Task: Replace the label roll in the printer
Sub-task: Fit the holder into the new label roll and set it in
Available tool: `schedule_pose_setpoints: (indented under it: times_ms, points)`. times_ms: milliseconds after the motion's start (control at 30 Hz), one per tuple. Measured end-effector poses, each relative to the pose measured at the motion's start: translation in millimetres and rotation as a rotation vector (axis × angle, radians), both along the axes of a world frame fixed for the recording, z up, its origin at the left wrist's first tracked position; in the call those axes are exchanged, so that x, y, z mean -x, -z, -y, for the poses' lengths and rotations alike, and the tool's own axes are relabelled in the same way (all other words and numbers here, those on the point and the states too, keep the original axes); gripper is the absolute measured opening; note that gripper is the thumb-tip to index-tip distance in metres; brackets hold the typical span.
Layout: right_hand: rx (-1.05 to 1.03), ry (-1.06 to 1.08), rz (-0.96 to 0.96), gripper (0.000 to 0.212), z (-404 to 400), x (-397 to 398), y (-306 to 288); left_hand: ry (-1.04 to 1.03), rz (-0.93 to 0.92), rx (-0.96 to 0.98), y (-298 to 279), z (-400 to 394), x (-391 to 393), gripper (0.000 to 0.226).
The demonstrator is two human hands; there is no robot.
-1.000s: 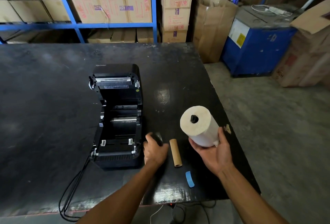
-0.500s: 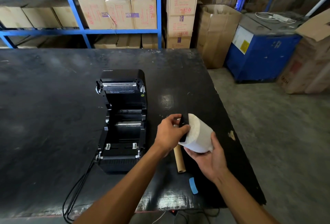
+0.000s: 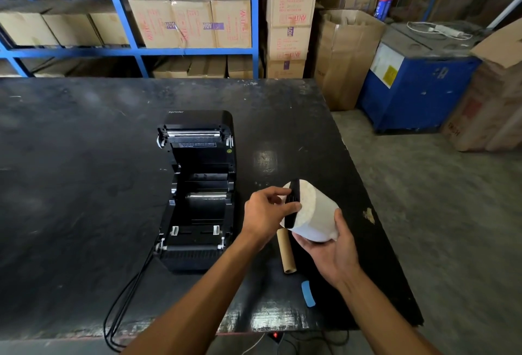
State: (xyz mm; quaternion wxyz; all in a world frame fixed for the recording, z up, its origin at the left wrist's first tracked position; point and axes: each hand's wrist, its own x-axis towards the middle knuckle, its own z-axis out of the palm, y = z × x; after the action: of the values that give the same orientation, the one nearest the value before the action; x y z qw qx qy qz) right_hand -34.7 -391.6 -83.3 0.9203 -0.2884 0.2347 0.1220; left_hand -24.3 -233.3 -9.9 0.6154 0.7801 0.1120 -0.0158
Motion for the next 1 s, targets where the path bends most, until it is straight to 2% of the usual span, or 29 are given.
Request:
schedule_pose_setpoints:
  times_ms: [233,333,433,633,800,1000]
  points:
    - [0.201,0.019,0.049,0.050,-6.5,0.1,-13.0,-0.007,-0.020,-0.109,0.2,4.5,10.6,0.042]
    - [0.379,-0.001,0.147,0.042,-18.4,-3.6,-24.7,0.018,-0.048,-0.187,-2.6,0.1,14.5,0.058]
    - [0.477,-0.034,0.237,0.035,-39.8,-7.8,-36.2,-0.028,-0.069,-0.153,-4.7,-14.9,17.5,0.072]
    - [0.477,-0.069,0.342,0.046,-97.7,-13.6,-55.0,-0.090,-0.001,0.057,-18.1,-66.3,21.1,0.056]
    - [0.438,-0.173,0.416,0.046,-140.3,-19.2,-65.0,-0.149,0.117,0.055,-22.1,-110.5,28.6,0.053]
    - [0.728,-0.270,0.487,0.045,-177.2,-24.6,-62.7,-0.160,0.203,0.101,-16.6,-154.5,31.8,0.049]
